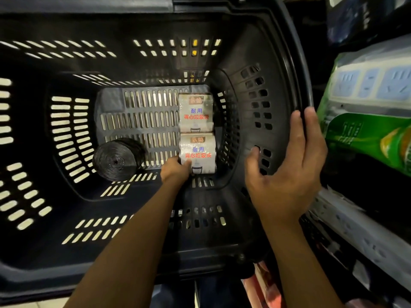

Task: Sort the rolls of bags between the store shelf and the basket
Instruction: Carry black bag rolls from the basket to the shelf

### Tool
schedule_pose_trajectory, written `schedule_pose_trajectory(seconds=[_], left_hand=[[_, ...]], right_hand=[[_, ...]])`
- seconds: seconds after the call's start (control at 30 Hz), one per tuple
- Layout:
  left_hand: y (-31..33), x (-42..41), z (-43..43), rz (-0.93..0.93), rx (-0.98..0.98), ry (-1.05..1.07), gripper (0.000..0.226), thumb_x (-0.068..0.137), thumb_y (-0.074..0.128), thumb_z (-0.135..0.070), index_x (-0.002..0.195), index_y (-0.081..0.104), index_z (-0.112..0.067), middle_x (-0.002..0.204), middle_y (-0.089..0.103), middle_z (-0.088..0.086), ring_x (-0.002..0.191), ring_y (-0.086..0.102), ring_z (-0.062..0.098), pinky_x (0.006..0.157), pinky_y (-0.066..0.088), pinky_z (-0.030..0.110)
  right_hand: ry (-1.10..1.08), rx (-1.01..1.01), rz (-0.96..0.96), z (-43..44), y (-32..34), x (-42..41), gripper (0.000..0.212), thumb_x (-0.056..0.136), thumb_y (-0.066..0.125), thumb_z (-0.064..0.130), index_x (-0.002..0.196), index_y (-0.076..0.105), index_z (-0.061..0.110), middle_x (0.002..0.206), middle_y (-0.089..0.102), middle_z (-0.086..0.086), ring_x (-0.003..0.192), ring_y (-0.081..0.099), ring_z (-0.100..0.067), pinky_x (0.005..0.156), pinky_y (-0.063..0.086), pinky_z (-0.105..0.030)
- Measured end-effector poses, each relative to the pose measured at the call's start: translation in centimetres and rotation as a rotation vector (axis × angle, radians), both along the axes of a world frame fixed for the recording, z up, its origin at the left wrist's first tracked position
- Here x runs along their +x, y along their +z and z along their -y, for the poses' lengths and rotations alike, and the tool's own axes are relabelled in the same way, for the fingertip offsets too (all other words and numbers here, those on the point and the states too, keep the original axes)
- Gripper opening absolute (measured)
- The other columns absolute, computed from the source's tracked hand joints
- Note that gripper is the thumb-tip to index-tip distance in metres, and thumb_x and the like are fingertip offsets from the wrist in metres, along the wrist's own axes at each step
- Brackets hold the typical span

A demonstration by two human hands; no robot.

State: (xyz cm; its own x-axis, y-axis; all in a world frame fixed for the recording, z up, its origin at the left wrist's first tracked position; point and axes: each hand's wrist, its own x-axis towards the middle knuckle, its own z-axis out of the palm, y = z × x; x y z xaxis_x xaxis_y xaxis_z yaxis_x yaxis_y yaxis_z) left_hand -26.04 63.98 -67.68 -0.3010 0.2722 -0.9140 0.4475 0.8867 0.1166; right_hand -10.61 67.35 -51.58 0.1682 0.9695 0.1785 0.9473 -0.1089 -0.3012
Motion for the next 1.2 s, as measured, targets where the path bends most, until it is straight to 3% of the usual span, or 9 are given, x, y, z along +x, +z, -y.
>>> schedule_pose_trajectory(seconds=[0.07,0.2,0.43,0.63,0.83,1.03,1.2], left_hand=[[0.0,-0.3,0.2,-0.027,-0.002,-0.055,0.029,0.094,0.054,-0.030,0.111,0.062,-0.008,0.109,0.064,0.013,0.090,0.057,0.022,0.075,0.046,0.030],[0.0,-1.0,0.6,0.044,-0.002,-0.085,0.030,0.092,0.057,-0.031,0.113,0.062,-0.009,0.114,0.064,0.012,0.104,0.058,0.026,0.088,0.048,0.036],[3.7,-1.4,0.0,0.145,0.050,-0.067,0.040,0.091,0.059,-0.031,0.127,0.055,-0.013,0.124,0.061,0.009,0.113,0.056,0.023,0.093,0.043,0.034],[12.3,-3.4,-1.2,0.182,0.129,-0.335,0.050,0.093,0.054,-0.039,0.135,0.046,-0.014,0.130,0.058,0.007,0.113,0.055,0.022,0.085,0.041,0.026],[22.9,-6.5,-2.5,0.106,0.213,-0.594,0.050,0.093,0.051,-0.047,0.137,0.045,-0.024,0.127,0.061,0.005,0.115,0.057,0.025,0.098,0.046,0.037],[33.7,-8.7,-1.7,0.001,0.377,-0.669,0.054,0.090,0.050,-0.051,0.135,0.047,-0.021,0.120,0.064,0.007,0.110,0.060,0.025,0.094,0.048,0.038],[41.5,-9.8,-0.5,0.004,0.541,-0.725,0.061,0.089,0.050,-0.053,0.140,0.041,-0.020,0.104,0.069,0.009,0.101,0.063,0.022,0.090,0.050,0.037]], right_hand=[[0.004,0.004,0.001,0.1,0.0,0.1,0.061,0.079,0.063,0.020,0.132,0.048,-0.005,0.139,0.045,-0.020,0.128,0.043,-0.033,0.101,0.044,-0.046],[0.004,0.008,-0.003,0.0,-0.2,0.0,0.061,0.079,0.064,0.020,0.132,0.048,-0.005,0.139,0.045,-0.019,0.128,0.043,-0.033,0.099,0.046,-0.046],[0.002,-0.048,-0.012,0.3,0.5,-0.1,0.061,0.082,0.060,0.019,0.136,0.044,-0.003,0.142,0.042,-0.018,0.130,0.039,-0.031,0.110,0.036,-0.038],[-0.038,-0.249,-0.130,0.5,2.5,-0.6,0.061,0.086,0.052,0.022,0.141,0.036,0.001,0.150,0.033,-0.013,0.136,0.032,-0.034,0.111,0.031,-0.042],[-0.089,-0.513,-0.211,0.4,8.5,-2.0,0.062,0.092,0.053,0.020,0.147,0.026,0.005,0.154,0.026,-0.013,0.143,0.020,-0.028,0.117,0.019,-0.044],[-0.051,-0.632,-0.286,1.9,17.8,-4.0,0.063,0.091,0.057,0.020,0.146,0.029,0.005,0.151,0.031,-0.013,0.140,0.026,-0.028,0.116,0.022,-0.040],[0.011,-0.578,-0.342,4.5,26.3,-6.1,0.058,0.090,0.057,0.018,0.143,0.036,0.004,0.145,0.040,-0.015,0.135,0.037,-0.029,0.112,0.031,-0.037]])
